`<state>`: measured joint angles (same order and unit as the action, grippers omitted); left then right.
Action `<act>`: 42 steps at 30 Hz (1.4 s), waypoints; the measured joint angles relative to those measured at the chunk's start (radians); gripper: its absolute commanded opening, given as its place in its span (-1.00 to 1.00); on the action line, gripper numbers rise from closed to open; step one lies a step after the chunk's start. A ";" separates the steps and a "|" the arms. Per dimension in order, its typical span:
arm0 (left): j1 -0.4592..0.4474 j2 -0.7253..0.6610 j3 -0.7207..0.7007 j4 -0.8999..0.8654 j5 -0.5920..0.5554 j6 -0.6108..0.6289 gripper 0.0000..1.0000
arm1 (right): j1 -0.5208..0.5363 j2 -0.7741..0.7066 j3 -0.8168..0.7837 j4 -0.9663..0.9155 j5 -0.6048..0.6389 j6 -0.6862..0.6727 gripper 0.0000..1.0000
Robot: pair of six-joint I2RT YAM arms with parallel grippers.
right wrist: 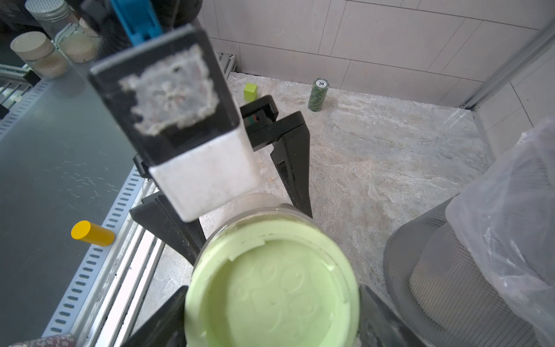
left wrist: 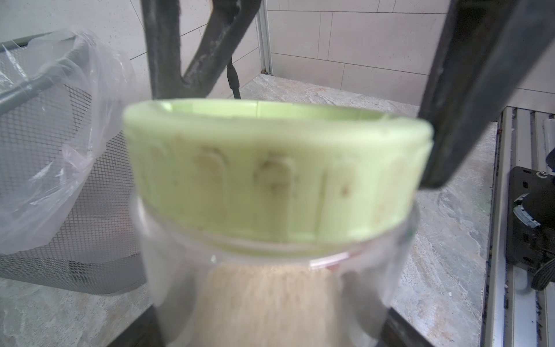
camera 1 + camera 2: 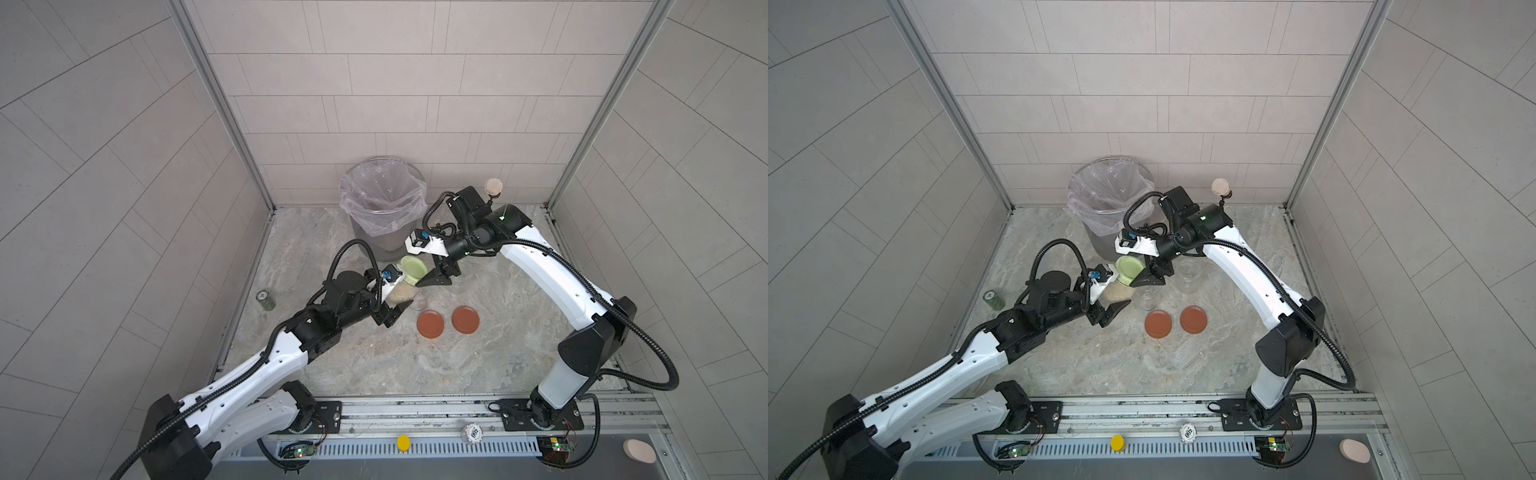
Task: Empty moldy rice from jars
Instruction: Unscrew the lid from the jar.
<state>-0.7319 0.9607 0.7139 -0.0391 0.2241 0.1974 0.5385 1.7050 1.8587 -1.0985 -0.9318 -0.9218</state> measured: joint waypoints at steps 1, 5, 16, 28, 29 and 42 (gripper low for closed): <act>0.000 0.000 -0.001 0.007 0.000 -0.001 -0.79 | -0.001 0.005 0.010 -0.007 -0.005 -0.014 0.33; 0.000 -0.006 -0.012 0.036 -0.003 -0.006 -0.80 | -0.007 0.016 0.033 -0.028 -0.029 -0.066 0.36; -0.002 -0.007 -0.019 0.061 -0.002 -0.010 -0.80 | -0.020 0.022 0.043 -0.053 -0.060 -0.121 0.56; -0.002 -0.011 -0.025 0.129 0.000 -0.016 -0.79 | -0.008 0.076 0.066 -0.059 -0.086 -0.084 0.99; -0.002 -0.013 -0.026 0.137 0.000 -0.016 -0.79 | -0.007 0.080 0.067 -0.059 -0.085 -0.079 1.00; -0.001 -0.043 -0.066 0.169 -0.054 -0.014 -0.79 | -0.048 0.075 0.053 -0.035 -0.074 0.008 0.99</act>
<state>-0.7326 0.9180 0.6476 0.1295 0.1699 0.1837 0.4908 1.7802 1.9118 -1.1332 -1.0061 -0.9138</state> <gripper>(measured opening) 0.890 0.997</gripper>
